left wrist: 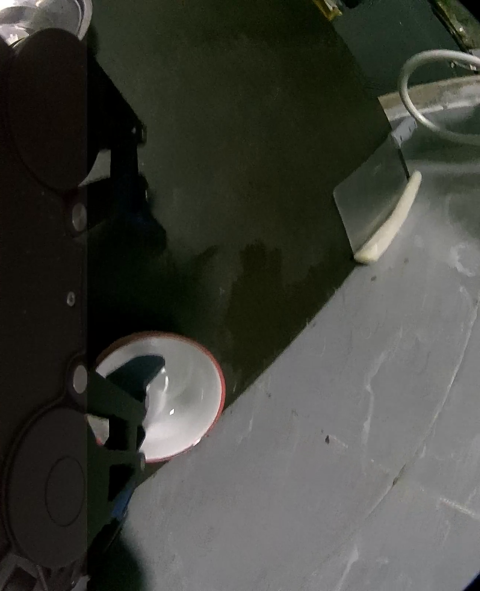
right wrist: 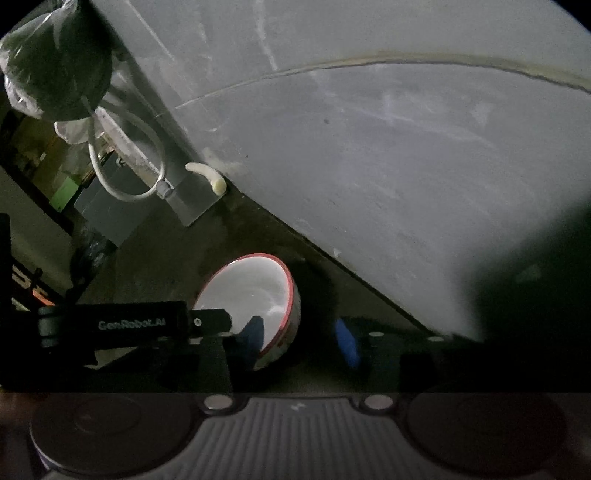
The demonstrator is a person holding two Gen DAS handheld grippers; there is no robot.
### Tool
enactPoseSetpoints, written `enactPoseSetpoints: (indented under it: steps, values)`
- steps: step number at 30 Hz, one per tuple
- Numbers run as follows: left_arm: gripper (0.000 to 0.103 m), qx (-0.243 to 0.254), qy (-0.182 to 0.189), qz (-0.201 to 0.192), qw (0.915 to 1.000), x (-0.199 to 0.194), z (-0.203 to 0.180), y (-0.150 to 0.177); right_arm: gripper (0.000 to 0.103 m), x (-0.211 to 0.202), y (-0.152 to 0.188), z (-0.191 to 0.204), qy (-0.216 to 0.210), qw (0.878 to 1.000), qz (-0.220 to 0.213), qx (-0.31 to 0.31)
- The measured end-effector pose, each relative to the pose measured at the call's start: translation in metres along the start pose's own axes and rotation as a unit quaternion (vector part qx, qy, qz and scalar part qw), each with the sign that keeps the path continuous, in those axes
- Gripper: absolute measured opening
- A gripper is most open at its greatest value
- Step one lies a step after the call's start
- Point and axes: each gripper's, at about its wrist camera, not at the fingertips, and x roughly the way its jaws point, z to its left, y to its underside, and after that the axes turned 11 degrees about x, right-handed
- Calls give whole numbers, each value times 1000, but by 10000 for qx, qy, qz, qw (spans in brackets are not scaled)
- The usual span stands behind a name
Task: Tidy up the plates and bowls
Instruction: 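Move both grippers to the second white bowl and close on its rim, then lift the second white bowl with both grippers toward the steel bowl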
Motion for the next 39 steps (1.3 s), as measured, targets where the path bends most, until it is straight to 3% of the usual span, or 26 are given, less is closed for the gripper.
enactPoseSetpoints:
  steps: [1,12,22,39]
  values:
    - [49,29,30,1,10000,1,-1,0,42,1,0,1,-8,10000,19,-17]
    - [9,-72,376,-77,9992,1,-9,2,23,-1,2,11,-58,9995,23,-314]
    - [9,-204,375,-228,9988,-15,-10,14,20,-16,6,17,-77,9990,-56,-442]
    - [9,-423,326,-908,9944,-96,-5,54,20,-82,34,46,-419,9960,-345,-708]
